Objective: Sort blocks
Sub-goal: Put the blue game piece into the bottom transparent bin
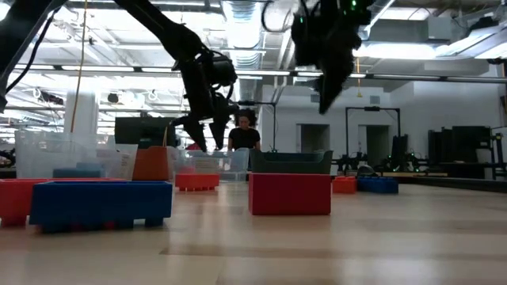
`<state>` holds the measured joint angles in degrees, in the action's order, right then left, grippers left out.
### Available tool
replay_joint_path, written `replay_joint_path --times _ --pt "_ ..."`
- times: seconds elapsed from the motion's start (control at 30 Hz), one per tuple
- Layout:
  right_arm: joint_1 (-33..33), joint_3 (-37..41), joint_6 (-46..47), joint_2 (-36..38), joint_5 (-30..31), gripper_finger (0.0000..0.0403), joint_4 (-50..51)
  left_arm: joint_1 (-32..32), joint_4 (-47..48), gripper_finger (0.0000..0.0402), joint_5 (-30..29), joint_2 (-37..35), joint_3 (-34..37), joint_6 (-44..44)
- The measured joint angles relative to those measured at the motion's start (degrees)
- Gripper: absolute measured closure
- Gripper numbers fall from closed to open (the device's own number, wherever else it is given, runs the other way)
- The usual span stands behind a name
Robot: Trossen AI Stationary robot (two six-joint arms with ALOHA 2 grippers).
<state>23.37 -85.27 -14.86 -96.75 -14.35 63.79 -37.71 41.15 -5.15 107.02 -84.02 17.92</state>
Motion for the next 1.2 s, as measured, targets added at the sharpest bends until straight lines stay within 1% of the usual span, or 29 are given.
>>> replay_joint_path --times 0.1,0.23,0.4,0.53,0.6,0.67,0.83,1.0,1.07,1.2 --pt "0.53 3.62 6.78 0.00 0.48 0.0166 0.22 -0.02 2.96 0.0147 0.03 -0.28 -2.85 -2.72" --pt "0.50 7.53 16.24 0.07 0.85 0.0165 0.13 0.77 4.11 0.0157 -0.12 -2.71 -5.39 -6.92" --pt "-0.89 14.72 27.54 0.07 2.78 0.0167 -4.61 3.25 0.94 0.0182 -0.27 -8.62 -5.71 -13.30" --pt "-1.15 19.04 36.77 0.07 3.06 0.0167 -8.97 6.14 0.81 0.0198 -0.24 -14.65 -5.71 -15.23" --pt "-1.33 20.08 40.82 0.07 4.17 0.0168 -9.47 7.81 1.03 0.0202 -0.22 -17.01 -5.71 -16.18" --pt "-1.85 20.19 44.01 0.04 5.77 0.0168 -7.68 9.23 1.14 0.0202 -0.22 -19.21 -5.71 -16.27" --pt "-4.77 20.17 47.88 0.03 10.78 0.0168 -4.65 12.65 1.54 0.0203 -0.09 -23.57 -5.71 -16.97" --pt "-8.03 20.15 49.99 -0.09 11.99 0.0168 -5.15 14.77 2.18 0.0203 -0.09 -25.82 -5.69 -16.53" --pt "-9.01 20.17 49.99 -0.09 13.55 0.0168 -5.31 14.95 2.33 0.0203 -0.06 -26.33 -5.69 -15.59" --pt "-9.23 22.46 49.35 -0.09 14.27 0.0168 -8.26 15.03 2.13 0.0203 -0.38 -26.41 -5.65 -13.34"
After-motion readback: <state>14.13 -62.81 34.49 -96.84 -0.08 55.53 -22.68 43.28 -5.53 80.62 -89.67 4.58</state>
